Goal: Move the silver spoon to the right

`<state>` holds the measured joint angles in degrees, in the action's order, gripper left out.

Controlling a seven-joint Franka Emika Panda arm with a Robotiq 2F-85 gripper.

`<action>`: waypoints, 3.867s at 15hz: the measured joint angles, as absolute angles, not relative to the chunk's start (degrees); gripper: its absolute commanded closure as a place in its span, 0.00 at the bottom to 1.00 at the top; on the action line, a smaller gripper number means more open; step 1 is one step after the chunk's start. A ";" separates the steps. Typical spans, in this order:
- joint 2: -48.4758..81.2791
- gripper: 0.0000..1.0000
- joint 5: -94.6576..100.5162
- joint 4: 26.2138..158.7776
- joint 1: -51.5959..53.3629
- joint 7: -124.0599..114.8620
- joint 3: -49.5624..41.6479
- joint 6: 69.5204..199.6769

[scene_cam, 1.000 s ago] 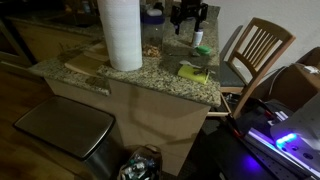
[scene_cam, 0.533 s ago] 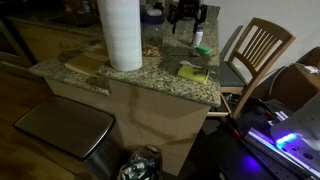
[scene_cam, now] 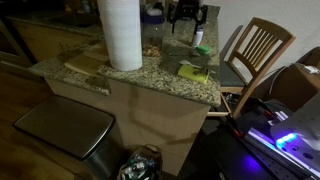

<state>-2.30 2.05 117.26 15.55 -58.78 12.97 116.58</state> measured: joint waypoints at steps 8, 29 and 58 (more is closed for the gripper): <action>-12.47 0.00 2.66 119.22 5.86 -63.28 6.02 108.81; 4.00 0.00 0.49 120.08 8.23 -100.59 10.03 116.82; 7.82 0.98 3.56 120.53 10.03 -110.83 7.06 122.85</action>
